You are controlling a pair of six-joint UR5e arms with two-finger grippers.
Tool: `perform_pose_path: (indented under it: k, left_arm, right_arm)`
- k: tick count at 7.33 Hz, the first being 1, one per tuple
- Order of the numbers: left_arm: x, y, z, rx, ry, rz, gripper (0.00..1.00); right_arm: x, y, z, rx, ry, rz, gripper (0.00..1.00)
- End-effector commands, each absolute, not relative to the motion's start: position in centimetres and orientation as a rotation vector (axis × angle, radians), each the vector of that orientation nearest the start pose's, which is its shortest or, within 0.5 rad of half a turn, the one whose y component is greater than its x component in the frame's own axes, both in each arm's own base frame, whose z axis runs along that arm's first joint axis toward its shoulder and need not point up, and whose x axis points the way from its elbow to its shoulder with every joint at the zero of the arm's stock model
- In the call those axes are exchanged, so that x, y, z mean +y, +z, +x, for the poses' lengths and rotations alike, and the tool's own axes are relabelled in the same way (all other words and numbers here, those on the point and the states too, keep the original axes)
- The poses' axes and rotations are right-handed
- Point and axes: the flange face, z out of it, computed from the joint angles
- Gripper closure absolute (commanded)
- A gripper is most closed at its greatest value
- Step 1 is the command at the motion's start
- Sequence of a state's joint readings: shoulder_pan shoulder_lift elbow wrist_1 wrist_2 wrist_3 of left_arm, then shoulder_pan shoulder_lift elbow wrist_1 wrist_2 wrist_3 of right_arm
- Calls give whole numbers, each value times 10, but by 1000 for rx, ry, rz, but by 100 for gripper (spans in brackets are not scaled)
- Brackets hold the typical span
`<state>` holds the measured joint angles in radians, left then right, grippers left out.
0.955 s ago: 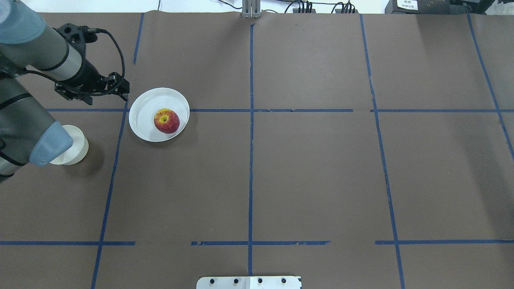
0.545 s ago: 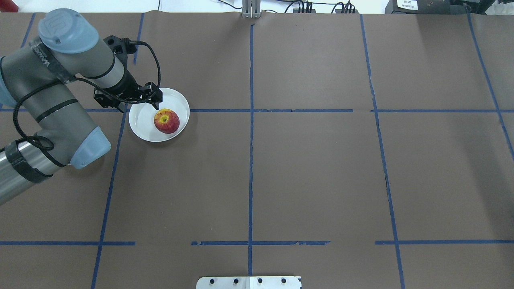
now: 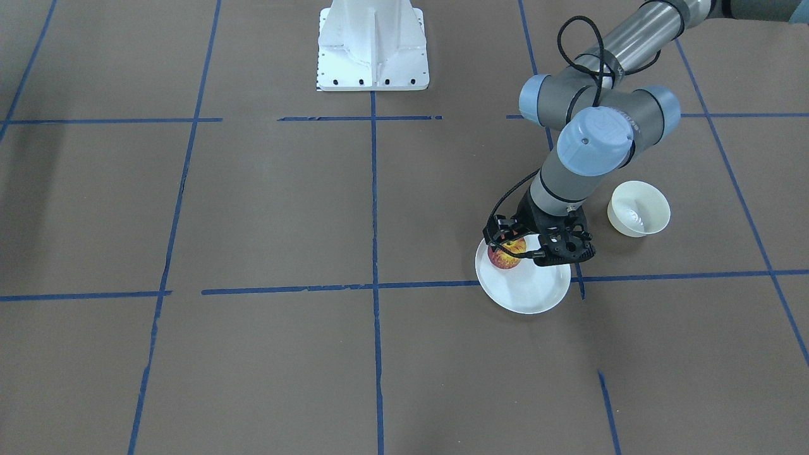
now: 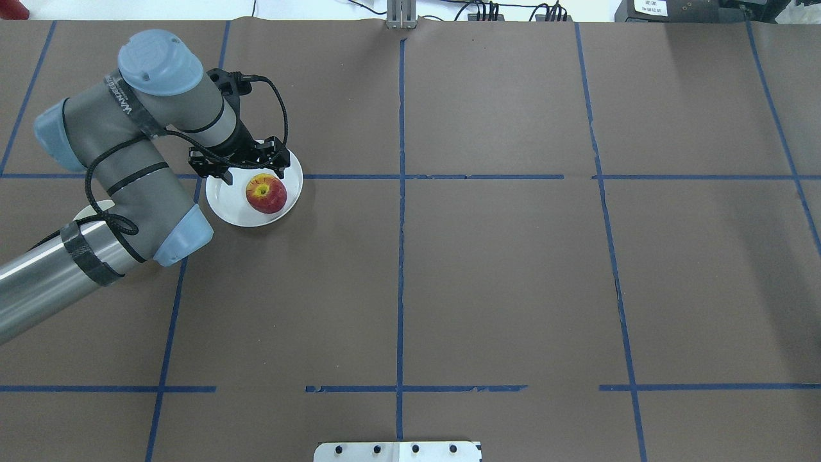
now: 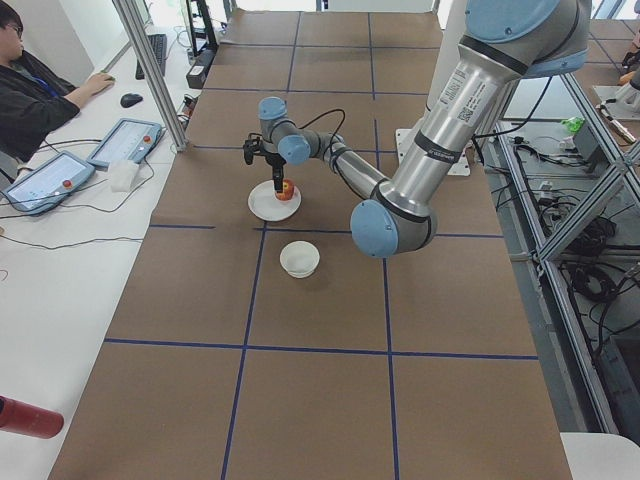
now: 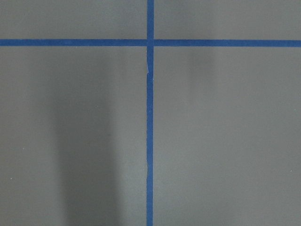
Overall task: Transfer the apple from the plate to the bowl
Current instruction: 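Lower the left gripper and close it around the apple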
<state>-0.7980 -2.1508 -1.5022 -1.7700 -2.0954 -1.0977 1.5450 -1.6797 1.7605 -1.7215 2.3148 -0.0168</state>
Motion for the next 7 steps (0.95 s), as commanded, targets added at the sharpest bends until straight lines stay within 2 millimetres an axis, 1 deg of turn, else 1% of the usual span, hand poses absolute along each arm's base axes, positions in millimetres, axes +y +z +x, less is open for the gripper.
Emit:
perform_pose_path:
  k: [1,2,5,7]
  left_arm:
    - [-564,332,446,859,-108,6,0]
    - [-563,335,446,856,-105,4,0]
    - [-556,346,464,838,-91,-22,0]
    - [-556,349,468,838,-88,-23,0]
  right_arm:
    - [-441,633,54,-743,-15,-69,0]
    - [-441,633,54,-743,-15,-69,0]
    - [-441,633,54,-743,-15,-69,0]
    - [-441,633,54,-743,-15,-69,0]
